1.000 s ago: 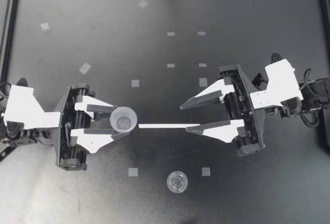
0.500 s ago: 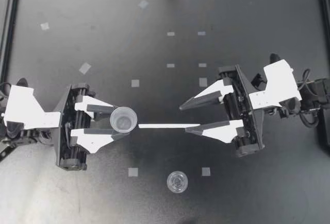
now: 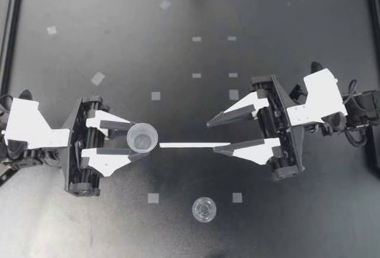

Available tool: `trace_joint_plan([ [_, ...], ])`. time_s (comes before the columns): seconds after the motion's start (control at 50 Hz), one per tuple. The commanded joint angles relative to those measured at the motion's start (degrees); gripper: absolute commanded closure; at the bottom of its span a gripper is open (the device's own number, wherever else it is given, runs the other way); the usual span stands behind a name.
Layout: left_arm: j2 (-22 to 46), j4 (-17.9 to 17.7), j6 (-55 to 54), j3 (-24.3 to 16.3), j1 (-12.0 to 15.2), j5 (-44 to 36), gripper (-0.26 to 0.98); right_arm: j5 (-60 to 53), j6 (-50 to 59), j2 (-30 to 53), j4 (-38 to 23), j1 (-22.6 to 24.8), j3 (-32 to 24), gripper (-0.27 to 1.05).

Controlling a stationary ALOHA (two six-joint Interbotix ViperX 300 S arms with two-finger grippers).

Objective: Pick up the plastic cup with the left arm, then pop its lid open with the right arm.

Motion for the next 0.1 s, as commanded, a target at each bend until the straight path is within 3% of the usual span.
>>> trace_joint_plan([
  [0.0,-0.79,0.09,0.09,-0.79,0.00,-0.18,0.64,-0.26,0.09,-0.44,0.18,-0.09,-0.44,0.21],
  [0.08,-0.79,0.09,0.09,-0.70,0.09,-0.18,0.64,-0.26,0.09,-0.44,0.18,-0.09,-0.44,0.21],
])
